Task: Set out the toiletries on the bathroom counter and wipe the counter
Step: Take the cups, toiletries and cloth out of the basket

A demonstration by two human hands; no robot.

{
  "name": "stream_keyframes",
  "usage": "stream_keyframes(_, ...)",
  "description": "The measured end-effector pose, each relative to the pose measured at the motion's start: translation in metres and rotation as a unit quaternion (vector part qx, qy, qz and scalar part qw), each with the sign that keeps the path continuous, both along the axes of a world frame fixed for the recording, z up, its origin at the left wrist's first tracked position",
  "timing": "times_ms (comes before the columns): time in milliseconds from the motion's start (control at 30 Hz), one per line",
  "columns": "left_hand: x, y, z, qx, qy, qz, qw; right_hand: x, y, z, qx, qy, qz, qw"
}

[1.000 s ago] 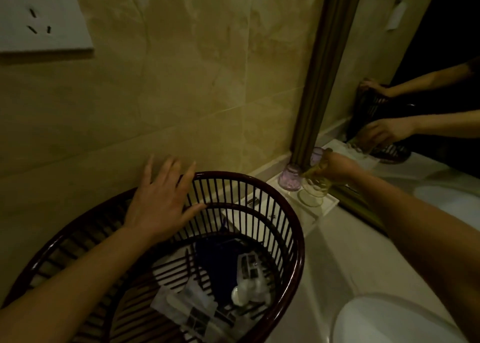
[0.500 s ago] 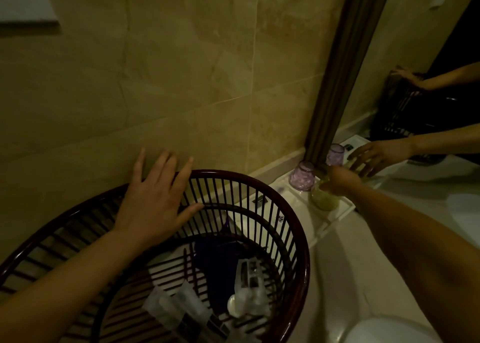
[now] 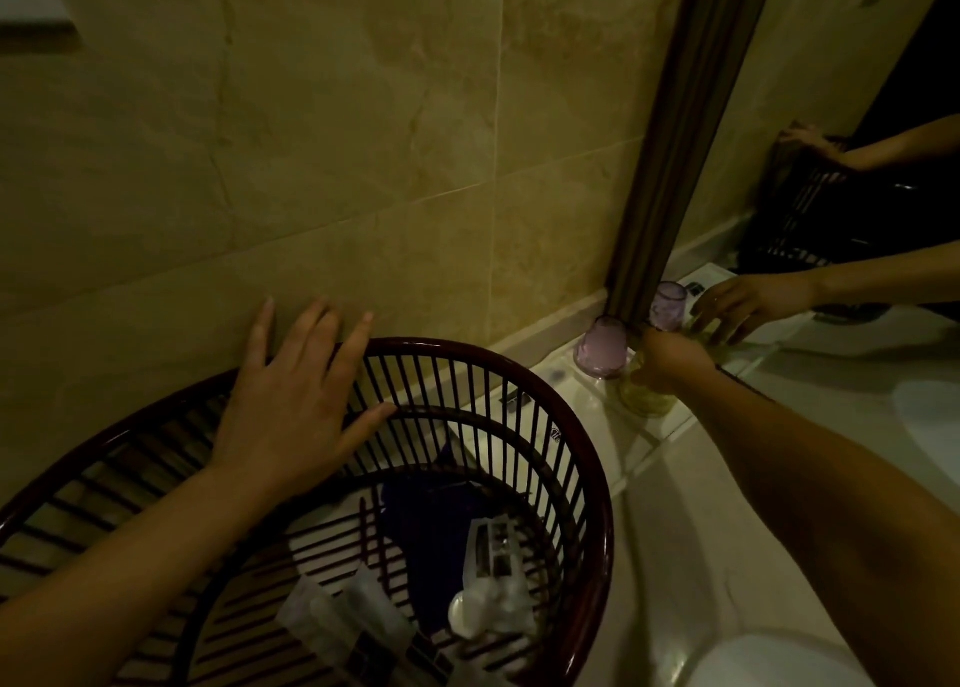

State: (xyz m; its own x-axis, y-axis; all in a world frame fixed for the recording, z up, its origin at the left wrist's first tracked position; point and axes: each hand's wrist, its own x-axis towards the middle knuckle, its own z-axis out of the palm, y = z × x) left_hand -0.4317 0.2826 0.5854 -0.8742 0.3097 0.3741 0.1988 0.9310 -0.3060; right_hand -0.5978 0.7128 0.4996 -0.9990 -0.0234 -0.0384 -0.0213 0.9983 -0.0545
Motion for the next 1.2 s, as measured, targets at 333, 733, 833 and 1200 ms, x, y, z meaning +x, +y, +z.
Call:
stream_keyframes(333, 0.0, 0.0, 0.0, 0.007, 0.004, -0.002, 1.0, 0.002, 0.008, -0.013, 0.006, -0.018, -0.05, 0.999)
stream_keyframes(733, -0.002, -0.001, -0.003, 0.014, 0.018, -0.017, 1.0, 0.03, 0.001, 0.014, -0.071, 0.084, -0.082, 0.991)
stream_keyframes(833, -0.001, -0.002, -0.003, 0.015, 0.015, -0.022, 1.0, 0.051, -0.023, 0.059, -0.128, 0.14, -0.032, 0.981)
stream_keyframes(1200, 0.0, -0.001, 0.0, 0.004, 0.03, -0.026, 0.999, 0.192, -0.184, 0.203, -0.187, 0.103, 0.248, 0.945)
